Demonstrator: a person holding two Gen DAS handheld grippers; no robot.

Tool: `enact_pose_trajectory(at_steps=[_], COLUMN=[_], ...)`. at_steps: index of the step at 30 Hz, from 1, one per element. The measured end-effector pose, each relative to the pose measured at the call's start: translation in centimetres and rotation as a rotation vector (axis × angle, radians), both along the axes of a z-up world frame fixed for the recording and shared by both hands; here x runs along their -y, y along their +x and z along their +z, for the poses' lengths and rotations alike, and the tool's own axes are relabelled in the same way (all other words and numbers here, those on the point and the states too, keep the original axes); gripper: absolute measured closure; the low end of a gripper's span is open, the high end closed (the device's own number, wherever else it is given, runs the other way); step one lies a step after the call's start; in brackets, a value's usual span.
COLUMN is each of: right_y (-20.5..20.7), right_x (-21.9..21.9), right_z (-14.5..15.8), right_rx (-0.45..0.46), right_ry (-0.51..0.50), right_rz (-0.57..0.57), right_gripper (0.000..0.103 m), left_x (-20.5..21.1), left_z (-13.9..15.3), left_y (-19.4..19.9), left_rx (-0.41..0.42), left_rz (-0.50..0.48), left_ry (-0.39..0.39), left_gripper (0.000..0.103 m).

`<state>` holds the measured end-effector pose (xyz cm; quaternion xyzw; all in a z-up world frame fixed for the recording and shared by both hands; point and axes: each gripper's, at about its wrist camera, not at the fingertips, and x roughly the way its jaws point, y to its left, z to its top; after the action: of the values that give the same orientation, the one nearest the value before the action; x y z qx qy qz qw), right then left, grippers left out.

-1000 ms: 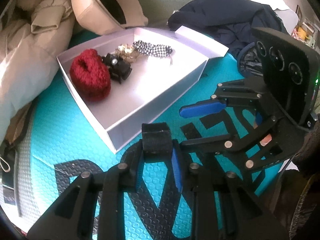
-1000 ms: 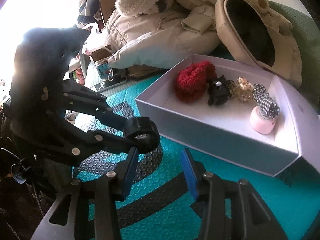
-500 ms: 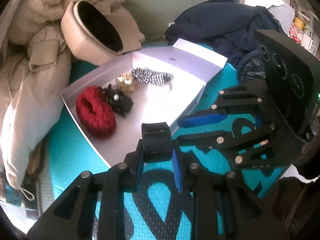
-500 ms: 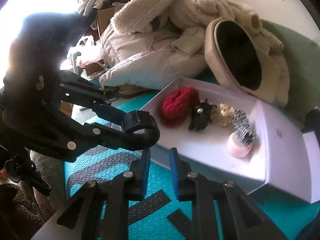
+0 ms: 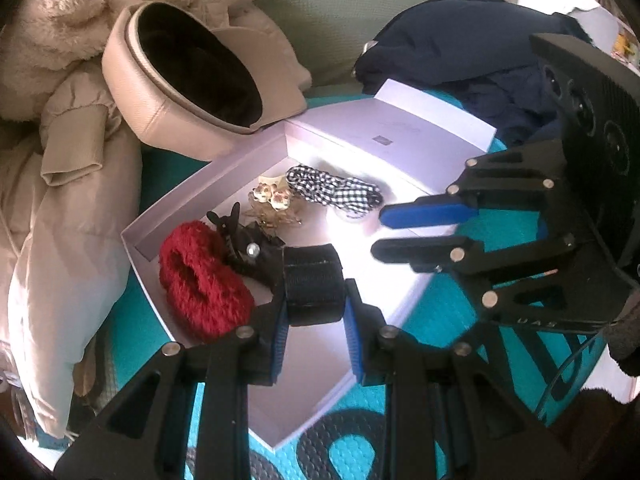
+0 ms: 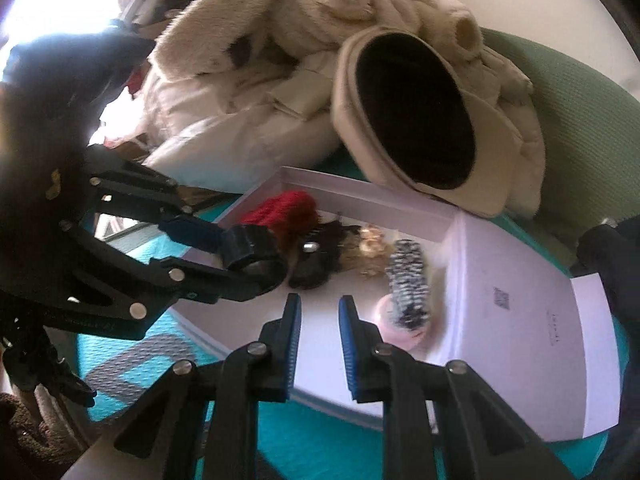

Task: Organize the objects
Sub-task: 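Carry the black rubber ring with the left tool over the box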

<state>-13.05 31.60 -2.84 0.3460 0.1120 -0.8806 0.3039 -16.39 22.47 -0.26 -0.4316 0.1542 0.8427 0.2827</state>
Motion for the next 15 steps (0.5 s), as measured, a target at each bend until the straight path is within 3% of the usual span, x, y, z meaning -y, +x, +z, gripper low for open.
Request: enact_pose_trajectory(at_steps=[15], right_y=[-3.5], right_x=[-2.2], right_z=[-1.8], right_rx=[0.063], right_ry=[0.020], right_rz=[-0.108], right_gripper=[0.085], left_x=[-1.0], left_z=[-3.1], left_y=[-4.2], left_rx=[0.025], left_rz=[0.199], left_ry=[-0.095], left_gripper=[0.079])
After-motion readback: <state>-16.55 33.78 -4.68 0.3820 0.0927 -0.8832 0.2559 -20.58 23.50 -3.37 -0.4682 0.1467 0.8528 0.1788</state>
